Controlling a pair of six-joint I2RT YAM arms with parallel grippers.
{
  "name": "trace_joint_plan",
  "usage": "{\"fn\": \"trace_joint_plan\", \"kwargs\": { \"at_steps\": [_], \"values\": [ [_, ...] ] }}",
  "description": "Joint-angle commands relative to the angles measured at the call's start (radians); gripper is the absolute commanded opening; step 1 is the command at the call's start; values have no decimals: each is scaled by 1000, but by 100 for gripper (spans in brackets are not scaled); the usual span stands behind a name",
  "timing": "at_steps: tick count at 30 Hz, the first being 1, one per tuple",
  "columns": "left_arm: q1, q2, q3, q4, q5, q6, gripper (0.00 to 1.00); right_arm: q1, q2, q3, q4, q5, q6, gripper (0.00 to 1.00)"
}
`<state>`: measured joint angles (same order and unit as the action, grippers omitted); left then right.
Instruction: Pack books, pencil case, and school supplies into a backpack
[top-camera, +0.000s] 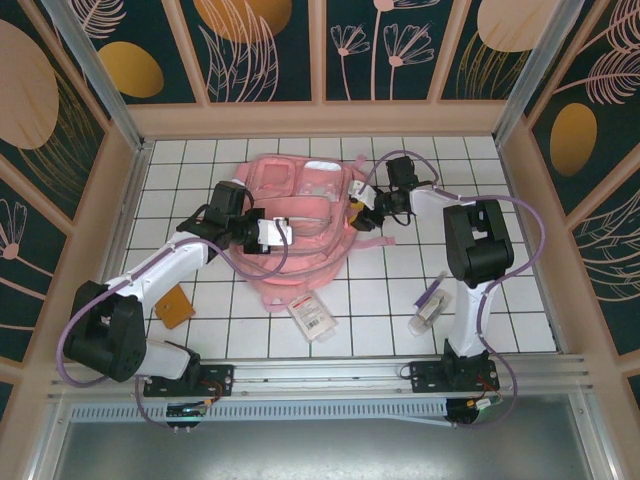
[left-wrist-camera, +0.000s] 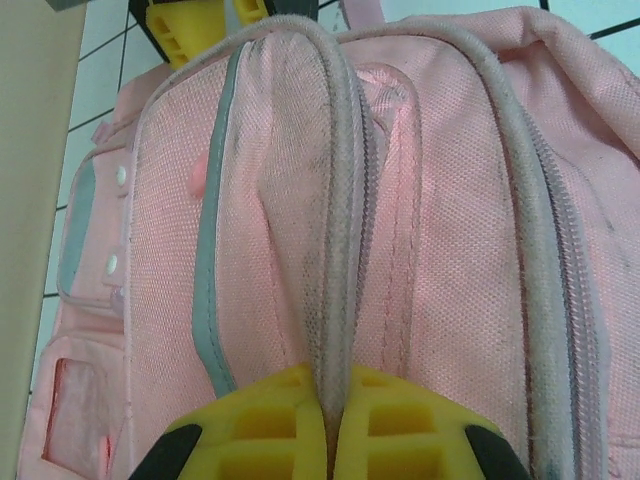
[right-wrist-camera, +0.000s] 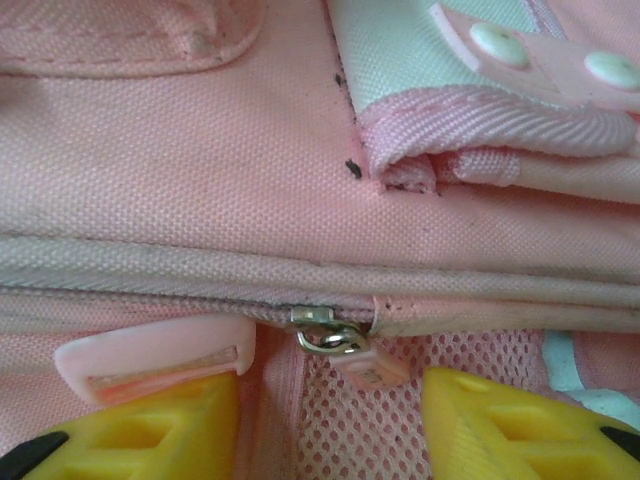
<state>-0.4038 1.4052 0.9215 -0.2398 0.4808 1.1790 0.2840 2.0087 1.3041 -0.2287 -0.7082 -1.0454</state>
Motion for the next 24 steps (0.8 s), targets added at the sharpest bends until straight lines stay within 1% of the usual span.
{"fn": "trace_joint_plan", "kwargs": {
  "at_steps": [1, 5, 8, 10, 12, 13, 16, 17, 21, 24],
  "values": [
    [-7, -29, 12, 40, 186, 66, 0, 1, -22, -21, -9, -27, -55, 53],
    [-7, -24, 19, 27, 177, 76, 0, 0, -50, -79, 30, -85, -140, 54],
    [-7, -25, 23, 20, 176, 80, 0, 2, -60, -107, 65, -131, -164, 51],
    [-7, -22, 24, 20, 175, 79, 0, 2, -59, -104, 62, -145, -169, 49],
    [-7, -22, 24, 21, 172, 72, 0, 1, -57, -96, 53, -163, -165, 45],
    [-7, -22, 23, 25, 166, 66, 0, 1, -59, -95, 51, -166, -163, 43],
    [-7, -24, 19, 58, 131, 27, 0, 0, -63, -100, 38, -149, -173, 26],
    [-7, -29, 14, 74, 115, 14, 0, -4, -66, -99, 23, -143, -187, 18],
    [-5, -43, 2, 130, 73, -49, 0, -19, -84, -102, -9, -127, -196, 0],
    [3, -34, 8, 118, 62, -71, 0, -31, -109, -117, -3, -125, -177, 0]
  ]
}}
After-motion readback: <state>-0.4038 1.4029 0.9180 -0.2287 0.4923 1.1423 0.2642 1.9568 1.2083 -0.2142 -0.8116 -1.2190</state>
